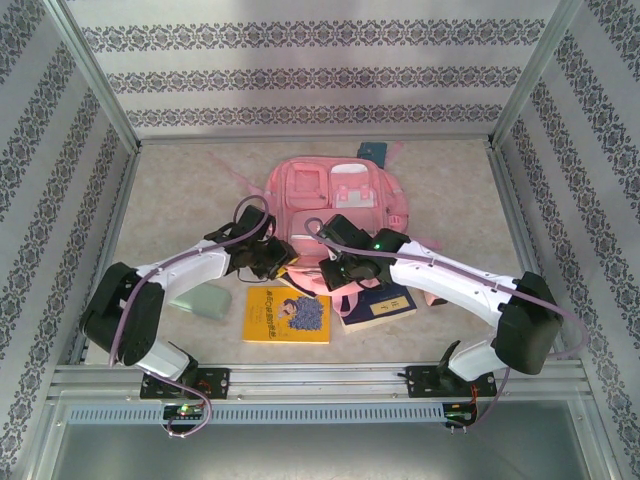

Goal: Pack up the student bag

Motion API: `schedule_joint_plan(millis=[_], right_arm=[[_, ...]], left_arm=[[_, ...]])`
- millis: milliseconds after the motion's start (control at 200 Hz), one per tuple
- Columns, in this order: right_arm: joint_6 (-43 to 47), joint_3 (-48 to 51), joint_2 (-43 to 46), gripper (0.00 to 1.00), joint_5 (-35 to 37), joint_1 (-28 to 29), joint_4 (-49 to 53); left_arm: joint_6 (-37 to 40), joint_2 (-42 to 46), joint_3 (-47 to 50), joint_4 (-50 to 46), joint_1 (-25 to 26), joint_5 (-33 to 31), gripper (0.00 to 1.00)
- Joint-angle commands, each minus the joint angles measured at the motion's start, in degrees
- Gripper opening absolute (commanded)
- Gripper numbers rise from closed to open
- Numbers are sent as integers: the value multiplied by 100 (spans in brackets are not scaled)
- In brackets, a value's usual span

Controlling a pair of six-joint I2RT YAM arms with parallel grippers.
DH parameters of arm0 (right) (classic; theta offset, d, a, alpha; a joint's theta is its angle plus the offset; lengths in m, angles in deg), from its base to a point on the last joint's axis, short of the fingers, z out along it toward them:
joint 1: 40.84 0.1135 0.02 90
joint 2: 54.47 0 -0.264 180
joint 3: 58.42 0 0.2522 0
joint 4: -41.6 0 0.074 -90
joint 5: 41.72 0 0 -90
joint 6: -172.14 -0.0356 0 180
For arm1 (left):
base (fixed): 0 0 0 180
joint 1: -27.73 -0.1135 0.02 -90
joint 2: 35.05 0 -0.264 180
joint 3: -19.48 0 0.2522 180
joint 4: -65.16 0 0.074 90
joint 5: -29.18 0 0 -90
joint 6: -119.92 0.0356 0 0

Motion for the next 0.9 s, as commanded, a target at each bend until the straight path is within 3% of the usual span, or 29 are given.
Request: schedule_joint_plan(millis=[0, 130, 345, 695, 899], right_arm=[[354, -50, 17, 0, -31, -53, 395], [502, 15, -69, 0, -127, -95, 506], [399, 203, -214, 0, -149, -150, 383], [224, 483, -214, 23, -169, -151, 260], [183, 695, 118, 22, -123, -150, 260]], left_arm=[[15, -241, -182, 201, -66, -224, 20], [301, -318, -564, -192, -66, -370, 0], [227, -141, -579, -205, -67, -420, 0], [173, -60, -543, -268, -60, -384, 0], [234, -12, -584, -377, -74, -470, 0]])
